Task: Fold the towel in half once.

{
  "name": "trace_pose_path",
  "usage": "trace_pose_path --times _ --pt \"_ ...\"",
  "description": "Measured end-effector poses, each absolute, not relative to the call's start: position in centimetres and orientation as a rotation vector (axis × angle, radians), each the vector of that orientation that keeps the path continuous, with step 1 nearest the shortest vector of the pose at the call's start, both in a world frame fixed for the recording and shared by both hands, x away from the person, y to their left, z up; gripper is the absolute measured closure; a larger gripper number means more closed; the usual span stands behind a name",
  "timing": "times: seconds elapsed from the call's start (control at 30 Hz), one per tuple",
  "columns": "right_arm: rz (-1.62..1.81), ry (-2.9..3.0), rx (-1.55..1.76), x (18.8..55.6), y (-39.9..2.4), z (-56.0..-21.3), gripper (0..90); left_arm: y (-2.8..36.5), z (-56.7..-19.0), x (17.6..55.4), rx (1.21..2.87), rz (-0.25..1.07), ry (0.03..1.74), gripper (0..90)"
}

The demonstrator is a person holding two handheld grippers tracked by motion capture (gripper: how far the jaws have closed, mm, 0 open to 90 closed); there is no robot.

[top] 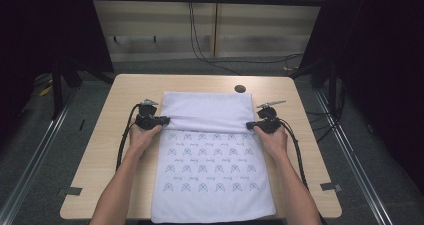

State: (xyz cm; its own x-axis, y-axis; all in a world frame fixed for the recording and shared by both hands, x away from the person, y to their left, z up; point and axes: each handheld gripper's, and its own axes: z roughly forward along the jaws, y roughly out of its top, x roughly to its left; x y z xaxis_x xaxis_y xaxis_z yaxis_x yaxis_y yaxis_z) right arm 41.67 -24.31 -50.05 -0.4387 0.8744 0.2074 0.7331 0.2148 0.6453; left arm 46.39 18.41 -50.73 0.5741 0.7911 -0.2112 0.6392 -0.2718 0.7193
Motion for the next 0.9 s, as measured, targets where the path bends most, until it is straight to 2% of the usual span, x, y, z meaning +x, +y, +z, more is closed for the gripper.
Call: trace_pose_path --times 0.17,0.3,0.53,0.67,0.73,0.9 --pt "1.01 2.274 1.554 42.4 -24.0 -49.9 88.3 18.2 -50.3 46.6 2.03 0.249 1.172 84.2" --pt "1.035 2.267 1.517 42.3 -24.1 -49.0 88.3 18.7 -48.0 46.2 1.963 0.258 1.145 84.3" --pt "1.225 2.134 1.363 41.7 -25.6 -42.4 88.3 19.8 -41.0 43.9 1.876 0.327 0.957 84.2" --pt "1.327 2.072 1.256 40.4 -26.2 -38.1 88.3 20.4 -37.8 41.0 1.823 0.34 0.886 84.2" --pt "1.366 2.043 1.2 39.0 -26.3 -36.7 88.3 20.7 -36.7 39.6 1.841 0.361 0.866 84.2" --pt "1.419 2.074 1.096 35.4 -26.5 -35.2 88.3 21.4 -35.8 36.1 1.803 0.317 0.8 84.3"
